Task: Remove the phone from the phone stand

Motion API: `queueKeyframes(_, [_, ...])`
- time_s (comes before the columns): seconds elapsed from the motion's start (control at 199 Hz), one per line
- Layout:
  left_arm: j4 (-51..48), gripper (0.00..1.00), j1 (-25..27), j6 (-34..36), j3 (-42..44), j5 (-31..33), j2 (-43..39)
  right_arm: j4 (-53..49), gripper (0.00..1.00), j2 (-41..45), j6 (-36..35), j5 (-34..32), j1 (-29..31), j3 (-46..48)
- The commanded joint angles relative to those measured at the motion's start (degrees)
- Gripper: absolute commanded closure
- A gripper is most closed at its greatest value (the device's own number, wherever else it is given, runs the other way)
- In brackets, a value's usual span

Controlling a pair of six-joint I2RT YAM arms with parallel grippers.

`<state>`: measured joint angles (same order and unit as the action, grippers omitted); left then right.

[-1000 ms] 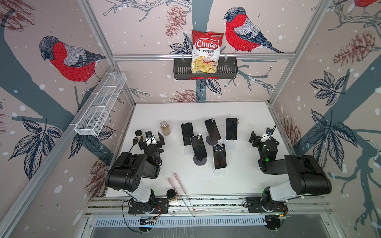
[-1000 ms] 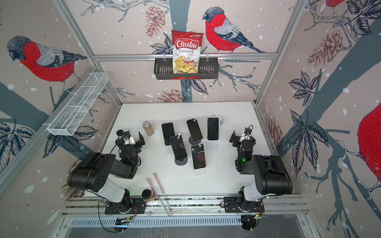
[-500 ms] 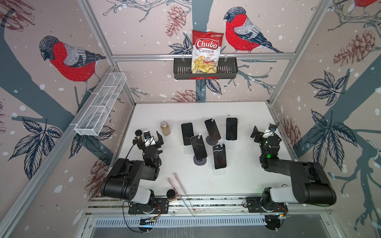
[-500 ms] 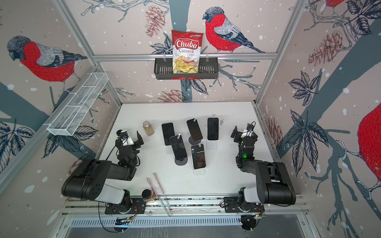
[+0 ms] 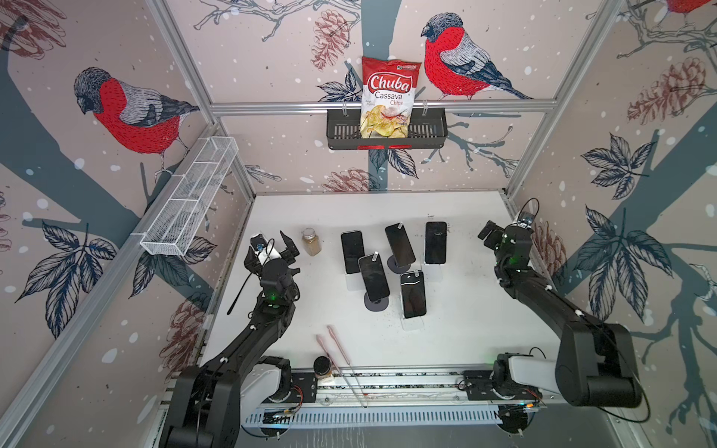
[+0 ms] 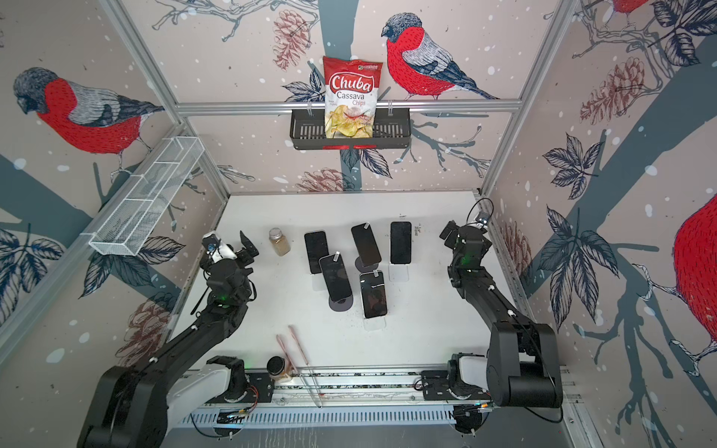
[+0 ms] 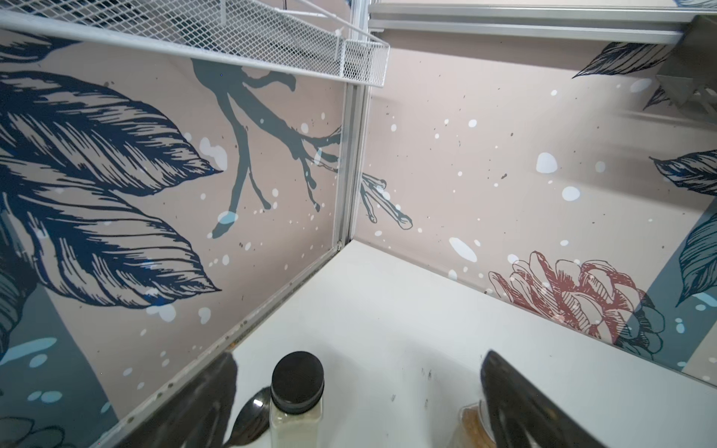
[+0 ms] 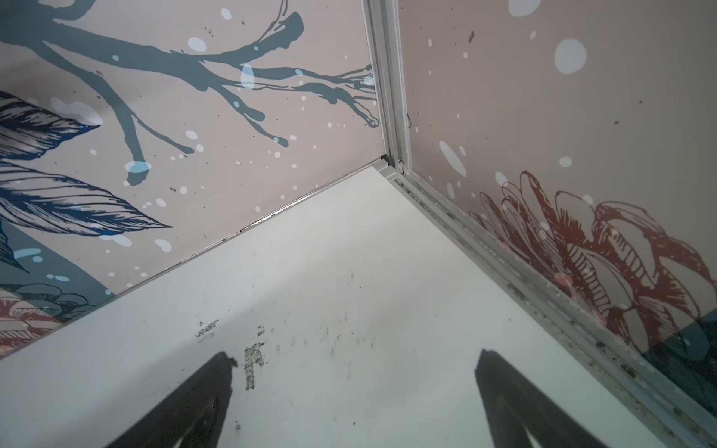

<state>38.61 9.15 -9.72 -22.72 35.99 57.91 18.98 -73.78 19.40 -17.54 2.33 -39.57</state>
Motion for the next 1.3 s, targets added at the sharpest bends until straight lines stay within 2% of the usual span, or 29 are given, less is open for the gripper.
queueKeyframes(0.0, [-20.54, 0.03, 0.32, -7.31, -4.25, -1.03, -3.03, -13.03, 0.01, 0.18, 4.0, -0.26, 1.62, -3.44])
queueKeyframes(0.095, [-30.16, 0.03, 1.49, -10.31, -7.95, -1.85, -5.73, -17.98, 0.01, 1.3, 4.93, -1.96, 3.58, -6.3])
queueKeyframes(0.226, [-43.05, 0.03, 3.14, -17.06, -12.67, -2.03, -8.36, -22.81, 0.01, 3.7, 6.12, -0.38, 5.5, -8.95])
queueKeyframes(0.336, [-50.45, 0.03, 3.91, -20.32, -15.63, -6.14, -10.14, -25.83, 0.01, 5.84, 6.49, 0.26, 7.3, -9.7])
queueKeyframes(0.521, [-58.97, 0.03, 7.15, -21.65, -20.22, -12.27, -13.43, -29.48, 0.01, 10.5, 6.19, 2.47, 9.75, -9.0])
queueKeyframes(0.742, [-62.15, 0.03, 12.8, -21.41, -22.89, -20.5, -18.27, -34.66, 0.01, 16.23, 5.96, 5.02, 11.65, -8.03])
queueKeyframes(0.978, [-66.08, 0.03, 16.8, -21.92, -23.94, -25.04, -20.26, -43.84, 0.01, 20.1, 5.13, 5.75, 14.44, -9.89])
queueKeyframes(1.294, [-64.9, 0.03, 21.71, -23.99, -22.36, -35.25, -19.71, -44.87, 0.01, 22.03, 6.83, 8.57, 17.89, -7.11])
